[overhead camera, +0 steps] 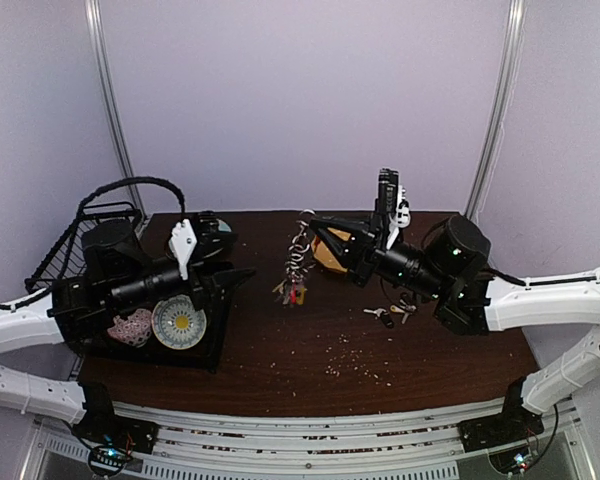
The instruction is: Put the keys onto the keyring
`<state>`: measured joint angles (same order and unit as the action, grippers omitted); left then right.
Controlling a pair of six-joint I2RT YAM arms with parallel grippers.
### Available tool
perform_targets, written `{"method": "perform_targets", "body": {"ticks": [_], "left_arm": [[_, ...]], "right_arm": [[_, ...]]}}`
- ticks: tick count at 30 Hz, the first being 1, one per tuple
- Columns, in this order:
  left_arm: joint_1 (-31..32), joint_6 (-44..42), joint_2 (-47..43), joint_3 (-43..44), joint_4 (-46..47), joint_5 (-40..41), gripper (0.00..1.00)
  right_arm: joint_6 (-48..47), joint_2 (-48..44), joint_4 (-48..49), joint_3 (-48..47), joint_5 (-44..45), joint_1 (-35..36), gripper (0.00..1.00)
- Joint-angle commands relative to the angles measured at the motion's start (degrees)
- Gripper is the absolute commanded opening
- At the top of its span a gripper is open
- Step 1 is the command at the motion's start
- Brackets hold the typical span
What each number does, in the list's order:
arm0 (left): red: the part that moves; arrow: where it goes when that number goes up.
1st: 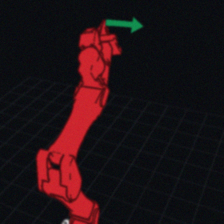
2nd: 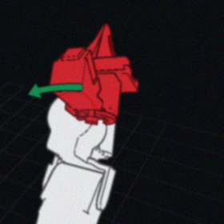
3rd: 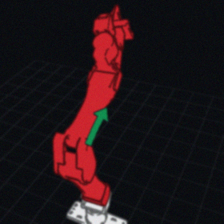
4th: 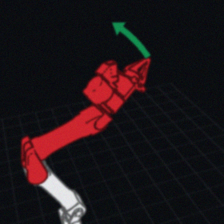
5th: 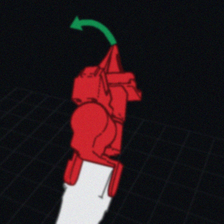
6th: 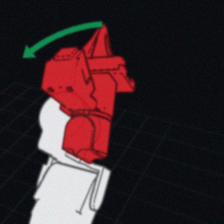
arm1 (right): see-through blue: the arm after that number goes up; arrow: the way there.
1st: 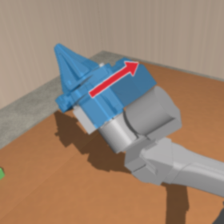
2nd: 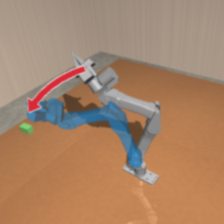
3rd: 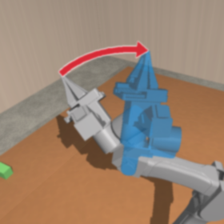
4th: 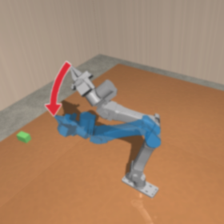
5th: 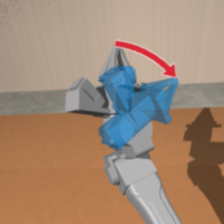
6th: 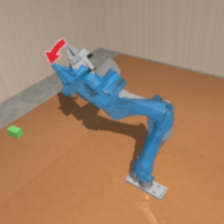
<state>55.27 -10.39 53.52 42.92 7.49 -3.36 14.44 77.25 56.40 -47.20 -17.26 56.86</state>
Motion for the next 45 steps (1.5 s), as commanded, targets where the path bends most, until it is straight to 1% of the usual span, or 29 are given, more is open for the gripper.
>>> {"method": "perform_targets", "body": {"ticks": [1, 3, 4, 5, 6, 7, 8, 10, 13, 16, 20, 22, 25, 26, 27, 28, 29, 33, 35, 38, 41, 45], "left_arm": [[-5.55, 2.92, -3.47, 3.12, -2.40, -8.42, 0.68], [-5.95, 2.69, -2.55, 6.87, -2.15, -10.65, 0.67], [-6.00, 3.07, -1.18, 8.83, -2.31, -12.32, 0.65], [-5.94, 3.83, 0.55, 10.88, -2.54, -14.60, 0.60], [-5.96, 4.57, 2.54, 12.65, -2.74, -18.99, 0.51], [-5.96, 4.96, 4.33, 13.98, -2.71, -22.67, 0.46], [-5.95, 5.89, 5.91, 15.04, -1.98, -25.63, 0.43], [-5.96, 7.88, 8.54, 15.65, 1.21, -29.12, 0.38], [-4.91, 8.62, 11.61, 16.76, 3.69, -32.84, 0.37], [-2.33, 6.04, 13.18, 17.79, 3.25, -32.07, 0.41], [-1.92, 5.83, 14.41, 19.38, 1.52, -31.07, 0.41], [-1.92, 6.23, 14.61, 19.16, 2.34, -30.64, 0.36], [-1.90, 6.91, 15.29, 18.88, 4.23, -30.87, 0.31], [-1.90, 7.14, 15.82, 19.12, 4.27, -30.83, 0.27], [-1.91, 7.30, 16.27, 19.82, 3.84, -30.11, 0.16], [-1.92, 7.20, 16.54, 20.30, 2.93, -29.38, 0.11], [-1.92, 6.87, 16.61, 20.58, 1.91, -28.67, 0.10], [-1.90, 5.84, 15.20, 19.23, 0.86, -26.65, 0.14], [-1.92, 5.75, 15.08, 19.26, 0.51, -26.95, 0.14], [-1.87, 5.37, 15.55, 19.40, -0.53, -26.76, 0.18], [-1.92, 4.98, 15.88, 19.66, -1.34, -26.50, 0.17], [-1.89, 3.93, 15.80, 20.28, -2.65, -26.31, 0.00]], "right_arm": [[-3.40, -2.88, -0.26, 0.36, -5.53, -0.29, 0.00], [-4.66, -2.99, -0.97, 0.00, -7.72, -0.35, 0.00], [-4.99, -2.99, -1.40, -0.22, -8.51, -0.35, 0.00], [-4.82, -2.99, -1.26, -0.21, -9.01, -0.33, 0.00], [-4.59, -2.99, -0.60, -0.01, -9.40, -0.30, 0.00], [-4.52, -2.94, 0.07, 0.08, -10.14, -0.33, 0.00], [-4.85, -2.84, 0.38, 0.01, -11.01, -0.35, 0.00], [-5.28, -2.45, -0.14, -0.53, -12.17, -0.35, 0.00], [-4.56, -1.70, 1.52, -0.55, -12.24, -0.30, 0.00], [-4.40, -0.80, 2.03, -0.95, -12.35, -0.29, 0.00], [-3.84, 0.12, 3.39, -1.33, -12.71, -0.26, 0.00], [-4.03, 0.41, 2.92, -1.71, -12.80, -0.26, 0.00], [-3.61, 0.66, 2.47, -2.16, -12.49, -0.23, 0.00], [-3.73, 0.50, 2.14, -2.26, -12.61, -0.18, 0.00], [-3.98, 0.26, 1.91, -2.28, -12.50, -0.14, 0.00], [-4.19, 0.08, 1.77, -2.28, -12.29, -0.10, 0.00], [-4.34, -0.20, 1.72, -2.17, -12.28, -0.02, 0.00], [-4.59, -0.29, 1.85, -2.05, -12.25, 0.00, 0.00], [-4.43, 0.05, 1.74, -2.04, -12.52, 0.09, 0.00], [-4.46, 0.18, 2.18, -1.93, -12.31, 0.01, 0.00], [-4.50, 0.13, 2.25, -2.27, -12.36, 0.02, 0.00], [-5.00, 0.34, 1.32, -2.71, -12.97, 0.09, 0.00]]}}
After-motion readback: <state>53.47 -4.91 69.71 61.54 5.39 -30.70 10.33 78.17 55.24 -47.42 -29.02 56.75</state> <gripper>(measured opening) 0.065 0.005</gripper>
